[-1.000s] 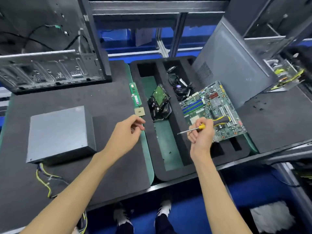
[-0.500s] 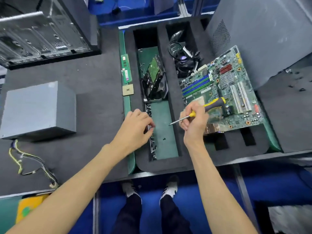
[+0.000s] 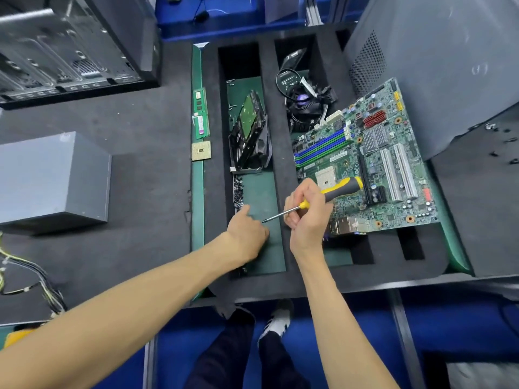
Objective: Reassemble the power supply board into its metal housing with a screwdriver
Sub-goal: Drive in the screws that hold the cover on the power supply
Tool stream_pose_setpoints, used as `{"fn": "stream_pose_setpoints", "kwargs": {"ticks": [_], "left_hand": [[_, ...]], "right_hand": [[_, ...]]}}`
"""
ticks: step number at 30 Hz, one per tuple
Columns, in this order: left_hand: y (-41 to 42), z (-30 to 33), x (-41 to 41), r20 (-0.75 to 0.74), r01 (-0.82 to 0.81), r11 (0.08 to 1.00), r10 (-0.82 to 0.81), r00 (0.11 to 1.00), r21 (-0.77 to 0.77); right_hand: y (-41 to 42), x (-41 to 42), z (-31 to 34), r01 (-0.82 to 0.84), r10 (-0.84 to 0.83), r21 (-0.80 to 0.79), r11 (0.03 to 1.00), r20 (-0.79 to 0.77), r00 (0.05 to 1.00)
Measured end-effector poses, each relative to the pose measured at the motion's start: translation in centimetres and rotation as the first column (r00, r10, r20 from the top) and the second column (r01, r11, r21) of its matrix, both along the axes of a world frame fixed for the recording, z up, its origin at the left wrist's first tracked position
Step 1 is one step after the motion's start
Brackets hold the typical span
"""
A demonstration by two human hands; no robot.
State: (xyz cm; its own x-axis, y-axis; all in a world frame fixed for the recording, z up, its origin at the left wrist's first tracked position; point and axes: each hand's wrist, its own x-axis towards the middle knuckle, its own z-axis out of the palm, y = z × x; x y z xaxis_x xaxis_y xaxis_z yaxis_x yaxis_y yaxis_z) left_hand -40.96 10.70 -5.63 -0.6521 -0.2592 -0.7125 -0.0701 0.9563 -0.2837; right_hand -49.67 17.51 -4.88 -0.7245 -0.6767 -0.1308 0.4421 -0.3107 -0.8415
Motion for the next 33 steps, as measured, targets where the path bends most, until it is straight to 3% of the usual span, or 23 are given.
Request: {"fn": "stream_pose_setpoints", "kwargs": {"ticks": [11,18,27,33], "left_hand": [[0.3,-0.7,0.7,-0.024,-0.020,1.000,0.020,1.000,0.013],[0.0,-0.4,1.0,-0.120,-0.072,0.997,0.077,0.990,0.040],[-3.1,1.3,0.6,-0.428,-0.270,0.947,0.321,0.845,0.176],[-4.8,1.6,0.9,-0.556,-0.290,0.934,0.356,0.751,0.206]], "right_hand": [[-0.1,0.1,0.0,0.023,-0.023,0.021,0.999,-0.037,0.999],[-0.1,0.2,0.2,0.037,-0.036,0.027,0.999,-0.018,0.999],[-1.2,0.1,0.5,0.046,-0.045,0.031,0.998,-0.028,0.999],[-2.9,-0.8,0.7,0.061,-0.059,0.054,0.997,-0.038,0.998]]}}
